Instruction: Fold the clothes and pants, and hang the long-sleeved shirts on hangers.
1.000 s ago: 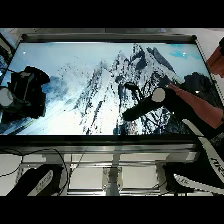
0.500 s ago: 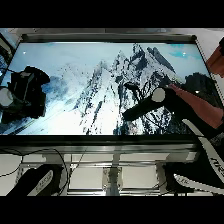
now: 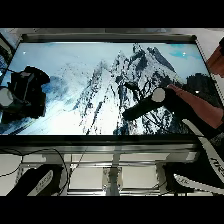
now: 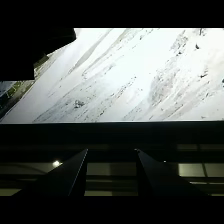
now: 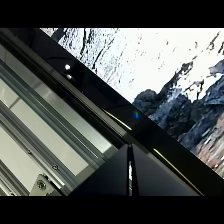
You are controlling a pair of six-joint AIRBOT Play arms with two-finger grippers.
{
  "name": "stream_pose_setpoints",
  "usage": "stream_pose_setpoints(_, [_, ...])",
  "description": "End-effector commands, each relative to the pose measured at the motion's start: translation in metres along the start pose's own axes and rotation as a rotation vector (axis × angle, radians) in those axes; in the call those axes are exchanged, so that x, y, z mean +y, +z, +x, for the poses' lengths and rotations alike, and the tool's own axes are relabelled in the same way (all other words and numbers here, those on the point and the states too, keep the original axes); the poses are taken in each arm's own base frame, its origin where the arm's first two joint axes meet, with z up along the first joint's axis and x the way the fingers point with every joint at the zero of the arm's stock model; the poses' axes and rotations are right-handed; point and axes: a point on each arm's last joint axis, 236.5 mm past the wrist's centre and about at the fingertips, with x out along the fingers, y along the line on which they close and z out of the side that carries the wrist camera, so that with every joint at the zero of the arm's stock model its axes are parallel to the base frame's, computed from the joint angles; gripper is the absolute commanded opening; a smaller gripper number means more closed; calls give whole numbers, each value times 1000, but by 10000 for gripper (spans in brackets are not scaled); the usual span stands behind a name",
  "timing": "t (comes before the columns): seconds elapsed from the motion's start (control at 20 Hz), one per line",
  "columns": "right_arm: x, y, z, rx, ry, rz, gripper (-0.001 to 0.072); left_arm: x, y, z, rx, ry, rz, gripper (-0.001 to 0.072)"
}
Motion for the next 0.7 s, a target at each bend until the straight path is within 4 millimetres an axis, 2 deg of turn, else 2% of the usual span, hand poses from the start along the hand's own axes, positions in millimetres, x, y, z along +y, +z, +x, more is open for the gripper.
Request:
stream_pose_setpoints(0.0, [0, 1, 0, -4, -1, 0, 19, -1, 0, 0, -1, -5, 1, 341])
stream_pose_setpoints(0.1, [-1, 2, 0, -9, -3, -1, 19, -2, 1, 0, -2, -7, 4, 341])
stream_pose_setpoints(0.2, [-1, 3, 0, -12, -3, -1, 19, 4, 9, 1, -34, 18, 60, 341])
stream_pose_setpoints(0.3, [-1, 3, 0, -11, -3, -1, 19, 31, 25, 4, -91, 107, 48, 341])
stream_pose_setpoints(0.45, [-1, 2, 0, -10, -5, -2, 19, 73, 42, 11, -198, 113, -152, 341])
stream_pose_setpoints(0.65, [-2, 2, 0, -9, -8, -3, 19, 114, 34, 35, -277, -113, -504, 363])
